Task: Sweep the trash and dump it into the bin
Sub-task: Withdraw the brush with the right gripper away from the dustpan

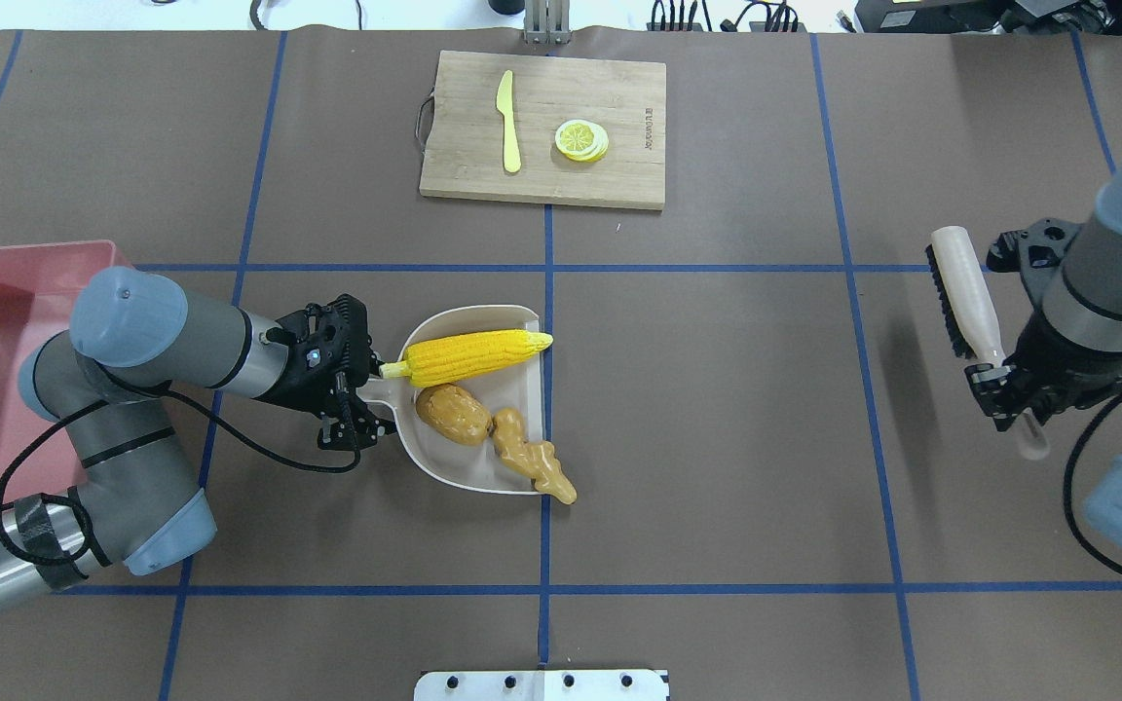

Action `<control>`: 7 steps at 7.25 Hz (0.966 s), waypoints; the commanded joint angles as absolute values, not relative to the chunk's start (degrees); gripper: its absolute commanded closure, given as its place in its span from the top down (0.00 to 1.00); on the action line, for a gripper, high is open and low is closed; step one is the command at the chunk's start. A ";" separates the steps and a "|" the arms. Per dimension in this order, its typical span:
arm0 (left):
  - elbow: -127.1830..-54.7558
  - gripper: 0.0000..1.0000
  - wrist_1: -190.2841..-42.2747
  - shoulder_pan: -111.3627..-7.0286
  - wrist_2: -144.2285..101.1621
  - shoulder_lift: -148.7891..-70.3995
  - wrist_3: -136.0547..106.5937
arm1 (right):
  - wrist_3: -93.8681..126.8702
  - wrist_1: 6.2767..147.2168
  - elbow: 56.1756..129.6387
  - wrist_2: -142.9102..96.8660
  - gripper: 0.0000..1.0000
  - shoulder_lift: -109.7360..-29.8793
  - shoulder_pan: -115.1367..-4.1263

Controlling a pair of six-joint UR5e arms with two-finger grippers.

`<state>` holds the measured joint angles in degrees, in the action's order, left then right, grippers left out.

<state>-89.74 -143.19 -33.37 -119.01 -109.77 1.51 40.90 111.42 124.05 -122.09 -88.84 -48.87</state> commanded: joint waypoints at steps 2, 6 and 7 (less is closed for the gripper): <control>-89.65 0.47 -143.26 -33.31 -119.00 -109.78 1.67 | 34.90 93.80 122.17 -125.94 0.00 -103.68 -56.40; -89.65 0.32 -143.26 -33.40 -119.00 -109.78 1.76 | 27.95 68.28 109.92 -132.08 0.00 -115.31 -63.27; -89.65 0.26 -143.26 -33.31 -119.00 -109.69 1.76 | 27.43 62.29 105.08 -134.54 0.00 -116.01 -63.89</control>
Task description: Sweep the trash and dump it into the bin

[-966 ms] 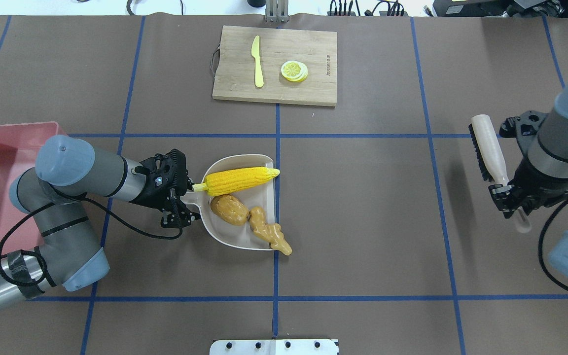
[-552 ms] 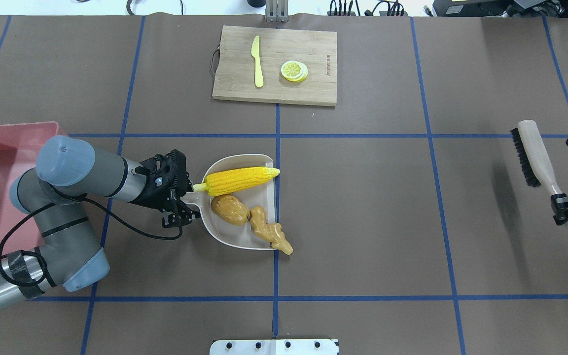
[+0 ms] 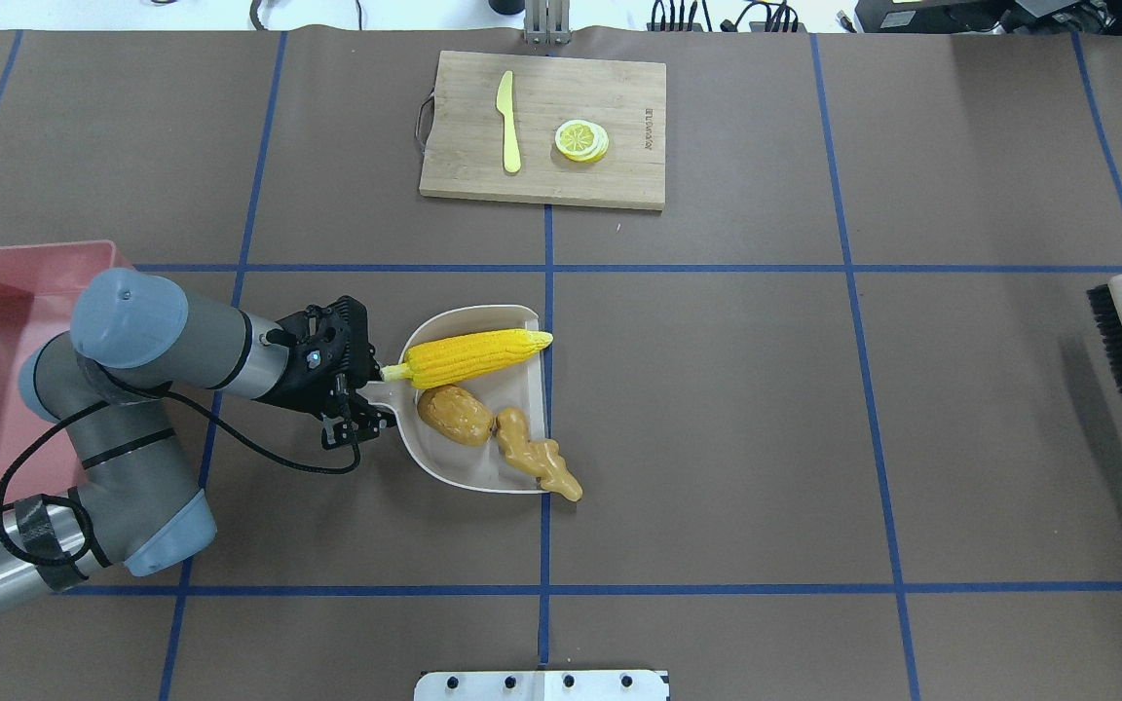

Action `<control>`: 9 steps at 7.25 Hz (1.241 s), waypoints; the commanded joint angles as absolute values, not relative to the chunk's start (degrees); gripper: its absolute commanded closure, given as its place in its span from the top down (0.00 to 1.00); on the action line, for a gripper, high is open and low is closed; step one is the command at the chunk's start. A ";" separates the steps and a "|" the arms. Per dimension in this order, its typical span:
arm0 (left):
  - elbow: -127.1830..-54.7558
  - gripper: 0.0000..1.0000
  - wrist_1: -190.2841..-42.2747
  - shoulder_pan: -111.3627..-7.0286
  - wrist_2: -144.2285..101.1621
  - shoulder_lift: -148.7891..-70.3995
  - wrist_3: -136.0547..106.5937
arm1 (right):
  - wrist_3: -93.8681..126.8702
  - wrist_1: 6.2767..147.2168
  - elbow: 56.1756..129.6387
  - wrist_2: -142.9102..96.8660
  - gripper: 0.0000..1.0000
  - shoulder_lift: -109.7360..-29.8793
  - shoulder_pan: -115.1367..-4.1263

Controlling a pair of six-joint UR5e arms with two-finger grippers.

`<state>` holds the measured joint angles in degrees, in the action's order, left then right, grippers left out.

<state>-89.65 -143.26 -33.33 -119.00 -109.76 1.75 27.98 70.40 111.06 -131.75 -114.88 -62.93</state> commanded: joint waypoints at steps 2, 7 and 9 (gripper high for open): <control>-89.65 0.15 -143.26 -33.31 -119.00 -109.69 1.76 | 27.51 56.70 99.77 -134.65 0.00 -116.10 -63.98; -89.82 0.00 -143.17 -33.31 -119.00 -109.60 1.49 | 28.12 57.13 99.84 -135.79 0.41 -116.37 -64.16; -89.82 0.00 -143.26 -33.31 -119.09 -109.60 1.49 | 28.21 57.22 100.02 -136.23 1.00 -116.19 -64.86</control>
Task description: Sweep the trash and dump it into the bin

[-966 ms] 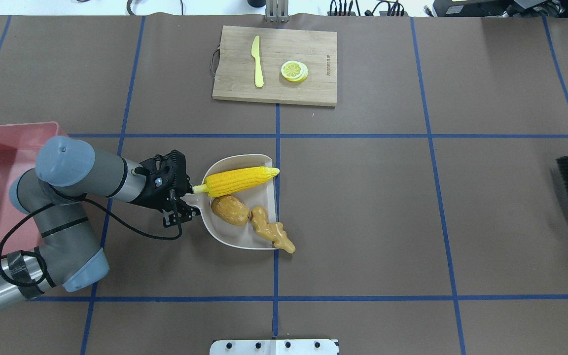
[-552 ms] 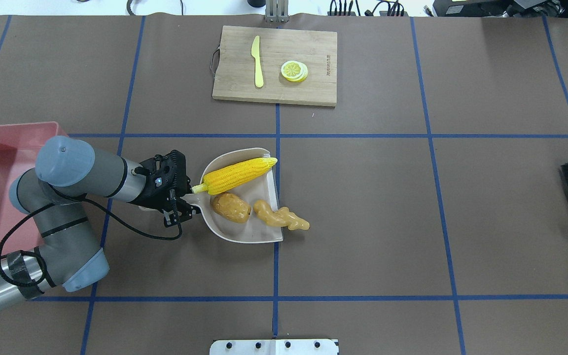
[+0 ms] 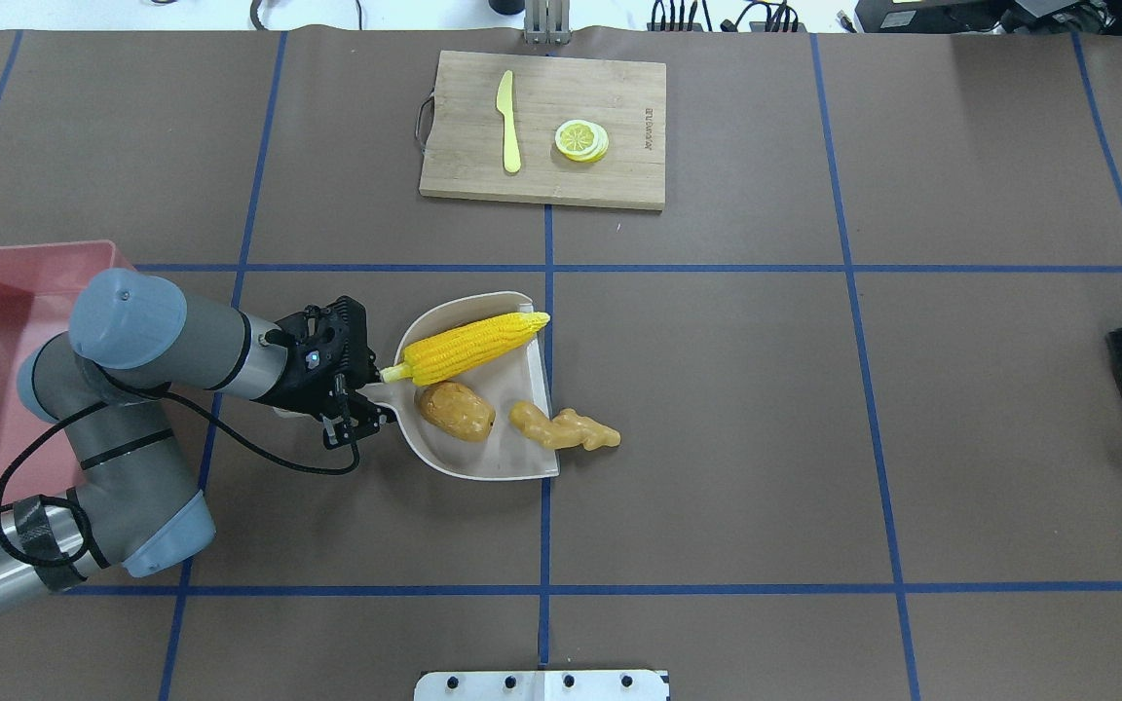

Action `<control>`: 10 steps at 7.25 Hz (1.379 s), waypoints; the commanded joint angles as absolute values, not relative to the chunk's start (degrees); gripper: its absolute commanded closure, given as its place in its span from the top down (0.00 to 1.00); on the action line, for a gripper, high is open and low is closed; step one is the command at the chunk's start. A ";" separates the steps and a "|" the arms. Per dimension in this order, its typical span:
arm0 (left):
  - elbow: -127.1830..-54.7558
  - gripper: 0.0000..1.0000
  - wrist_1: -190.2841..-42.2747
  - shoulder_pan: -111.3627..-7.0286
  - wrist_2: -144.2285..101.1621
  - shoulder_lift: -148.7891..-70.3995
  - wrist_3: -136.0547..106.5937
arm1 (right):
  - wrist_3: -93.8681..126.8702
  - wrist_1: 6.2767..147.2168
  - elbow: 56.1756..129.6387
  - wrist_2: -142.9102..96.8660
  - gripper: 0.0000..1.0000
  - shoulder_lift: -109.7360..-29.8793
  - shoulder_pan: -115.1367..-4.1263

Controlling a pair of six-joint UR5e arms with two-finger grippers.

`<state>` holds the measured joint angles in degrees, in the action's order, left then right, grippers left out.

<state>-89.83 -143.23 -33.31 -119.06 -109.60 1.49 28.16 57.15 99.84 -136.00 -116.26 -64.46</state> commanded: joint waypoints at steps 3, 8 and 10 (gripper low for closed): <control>-89.82 0.00 -143.17 -33.31 -119.09 -109.60 1.49 | 28.30 57.30 100.55 -136.49 0.99 -116.10 -64.95; -90.18 0.00 -142.91 -33.31 -119.00 -109.60 1.58 | 28.13 57.39 99.14 -136.32 0.45 -115.58 -64.69; -90.26 0.00 -142.74 -33.31 -119.00 -109.60 1.67 | 28.04 57.39 99.14 -136.49 0.00 -115.75 -64.86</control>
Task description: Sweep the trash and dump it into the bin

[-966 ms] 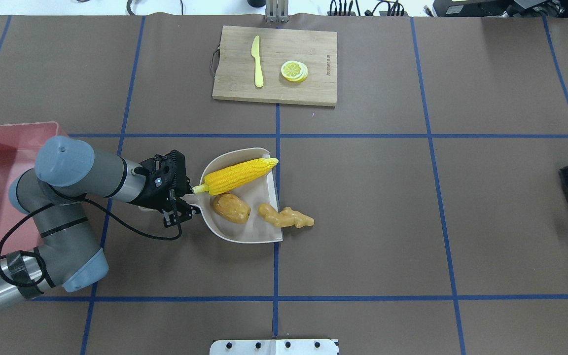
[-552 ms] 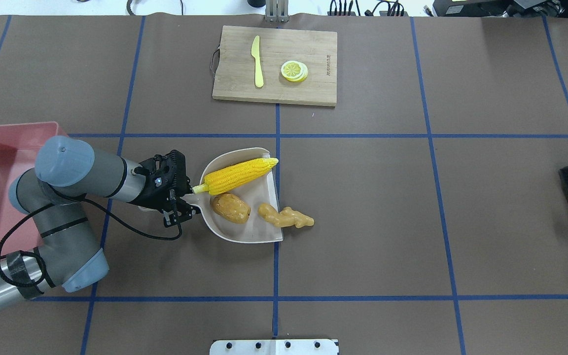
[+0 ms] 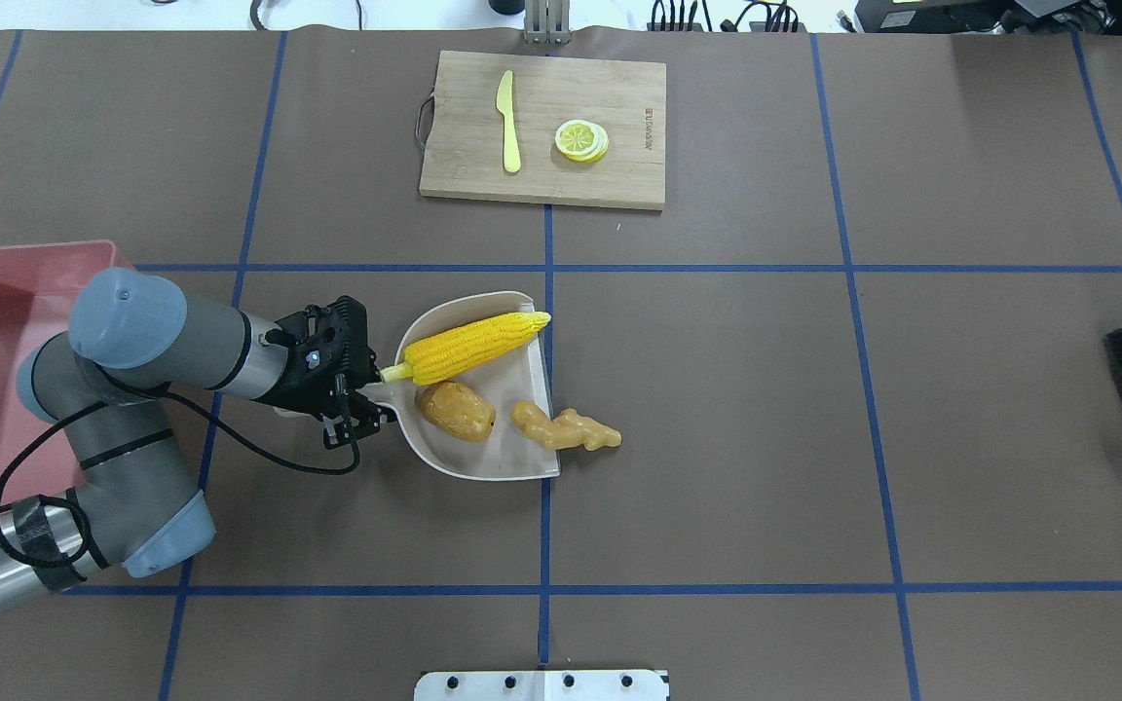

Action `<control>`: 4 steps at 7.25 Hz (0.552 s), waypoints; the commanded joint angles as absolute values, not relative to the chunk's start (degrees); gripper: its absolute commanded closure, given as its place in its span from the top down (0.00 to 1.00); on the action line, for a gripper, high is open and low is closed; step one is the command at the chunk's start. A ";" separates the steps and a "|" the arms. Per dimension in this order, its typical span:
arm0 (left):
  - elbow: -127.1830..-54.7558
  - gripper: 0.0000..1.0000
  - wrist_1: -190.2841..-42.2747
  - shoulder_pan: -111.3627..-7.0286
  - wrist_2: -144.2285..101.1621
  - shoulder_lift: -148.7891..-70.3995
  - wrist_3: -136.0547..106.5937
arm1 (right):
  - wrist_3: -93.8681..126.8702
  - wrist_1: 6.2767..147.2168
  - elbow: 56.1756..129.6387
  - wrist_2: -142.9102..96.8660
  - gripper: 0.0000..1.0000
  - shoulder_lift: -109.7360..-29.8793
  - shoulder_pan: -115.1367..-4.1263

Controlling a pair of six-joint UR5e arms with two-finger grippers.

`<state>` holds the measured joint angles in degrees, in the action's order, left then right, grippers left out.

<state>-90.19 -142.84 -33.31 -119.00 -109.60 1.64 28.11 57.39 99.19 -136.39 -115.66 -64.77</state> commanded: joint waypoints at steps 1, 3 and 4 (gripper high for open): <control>-90.26 0.00 -142.65 -33.31 -119.00 -109.60 1.67 | 27.86 57.39 99.14 -136.49 0.00 -115.93 -64.86; -90.35 0.00 -142.65 -33.31 -119.00 -109.60 1.67 | 28.30 58.26 101.76 -137.63 0.00 -115.75 -63.82; -90.35 0.00 -142.65 -33.31 -119.00 -109.60 1.67 | 29.78 65.15 108.48 -137.46 0.00 -115.84 -63.03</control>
